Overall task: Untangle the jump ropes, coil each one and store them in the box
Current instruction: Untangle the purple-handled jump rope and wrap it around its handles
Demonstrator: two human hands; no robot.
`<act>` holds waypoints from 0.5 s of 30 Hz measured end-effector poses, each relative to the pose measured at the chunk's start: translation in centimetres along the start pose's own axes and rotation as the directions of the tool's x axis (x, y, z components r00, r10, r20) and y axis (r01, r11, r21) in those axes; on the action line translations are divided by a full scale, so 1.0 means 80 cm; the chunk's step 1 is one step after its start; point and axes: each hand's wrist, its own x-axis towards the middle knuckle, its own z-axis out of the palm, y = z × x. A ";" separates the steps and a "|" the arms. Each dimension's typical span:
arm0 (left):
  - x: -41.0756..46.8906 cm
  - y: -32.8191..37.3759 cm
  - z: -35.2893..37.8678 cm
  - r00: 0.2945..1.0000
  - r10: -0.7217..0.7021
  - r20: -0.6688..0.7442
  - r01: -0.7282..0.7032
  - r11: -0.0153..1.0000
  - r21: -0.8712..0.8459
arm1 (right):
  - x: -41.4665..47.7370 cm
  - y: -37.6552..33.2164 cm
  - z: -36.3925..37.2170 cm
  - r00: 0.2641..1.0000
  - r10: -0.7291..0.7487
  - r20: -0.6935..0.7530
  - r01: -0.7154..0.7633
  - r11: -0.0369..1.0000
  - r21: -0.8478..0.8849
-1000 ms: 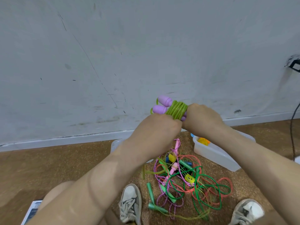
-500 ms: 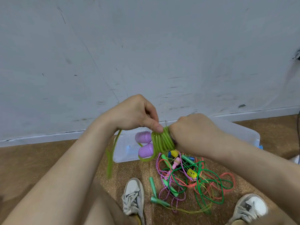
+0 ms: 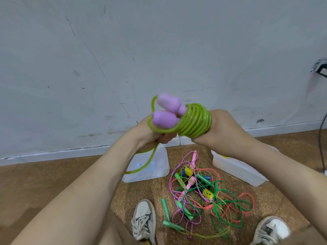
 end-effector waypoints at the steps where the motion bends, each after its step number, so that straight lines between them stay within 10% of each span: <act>1: 0.000 -0.001 0.008 0.999 0.020 0.035 -0.019 1.000 -0.013 | 0.003 0.001 0.000 0.998 0.048 -0.043 -0.045 0.997 0.066; 8: 0.000 -0.003 0.022 0.995 0.061 -0.077 -0.026 0.921 0.389 | 0.017 0.030 0.005 0.961 0.199 -0.194 -0.194 0.980 0.047; 12: -0.007 -0.008 0.024 0.987 0.161 0.005 -0.059 0.336 0.940 | 0.019 0.039 0.012 0.951 0.230 -0.207 -0.272 0.941 -0.202; 15: -0.016 -0.010 0.033 0.990 0.134 0.049 -0.050 0.010 0.999 | 0.020 0.042 0.010 0.944 0.261 -0.204 -0.323 0.861 -0.393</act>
